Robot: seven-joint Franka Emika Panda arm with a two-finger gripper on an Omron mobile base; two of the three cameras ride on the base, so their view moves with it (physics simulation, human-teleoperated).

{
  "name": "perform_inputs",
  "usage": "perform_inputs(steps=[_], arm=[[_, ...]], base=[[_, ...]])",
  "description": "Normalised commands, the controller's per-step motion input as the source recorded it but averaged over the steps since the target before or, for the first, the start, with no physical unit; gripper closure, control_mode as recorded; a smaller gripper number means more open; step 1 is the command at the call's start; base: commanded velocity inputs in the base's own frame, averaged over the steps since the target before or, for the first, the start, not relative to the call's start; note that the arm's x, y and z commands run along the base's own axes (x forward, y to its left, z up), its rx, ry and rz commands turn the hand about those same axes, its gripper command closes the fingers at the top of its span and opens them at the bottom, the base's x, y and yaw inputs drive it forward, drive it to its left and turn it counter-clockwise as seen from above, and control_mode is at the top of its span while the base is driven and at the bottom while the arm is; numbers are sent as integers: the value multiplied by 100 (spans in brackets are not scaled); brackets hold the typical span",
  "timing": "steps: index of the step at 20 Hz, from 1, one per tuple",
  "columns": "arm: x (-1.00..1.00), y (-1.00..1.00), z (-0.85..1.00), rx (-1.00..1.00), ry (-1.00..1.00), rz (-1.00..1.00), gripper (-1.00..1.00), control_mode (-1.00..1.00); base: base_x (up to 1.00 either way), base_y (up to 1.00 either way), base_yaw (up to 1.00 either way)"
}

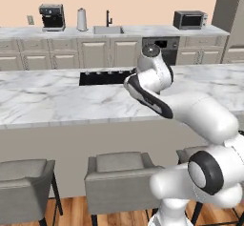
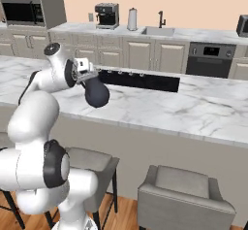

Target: Move the salami and steak from the top shelf to the second highest shelf to make space. Then, place the pitcher from the counter on the cleared top shelf.

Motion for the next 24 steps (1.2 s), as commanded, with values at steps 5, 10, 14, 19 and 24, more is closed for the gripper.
perform_inputs(steps=[5, 10, 14, 19, 24], arm=[[-100, -18, 30, 35, -20, 27, 100, -100], [-100, -27, 39, 22, -6, 11, 100, -100], [-100, -34, 64, 20, 0, 0, 100, -100], [-68, -40, 52, 14, 1, -5, 100, -100], [-7, -5, 31, 0, 3, -3, 100, -100]], base=[[0, 0, 0], [0, 0, 0], [0, 0, 0], [0, 0, 0], [0, 0, 0]])
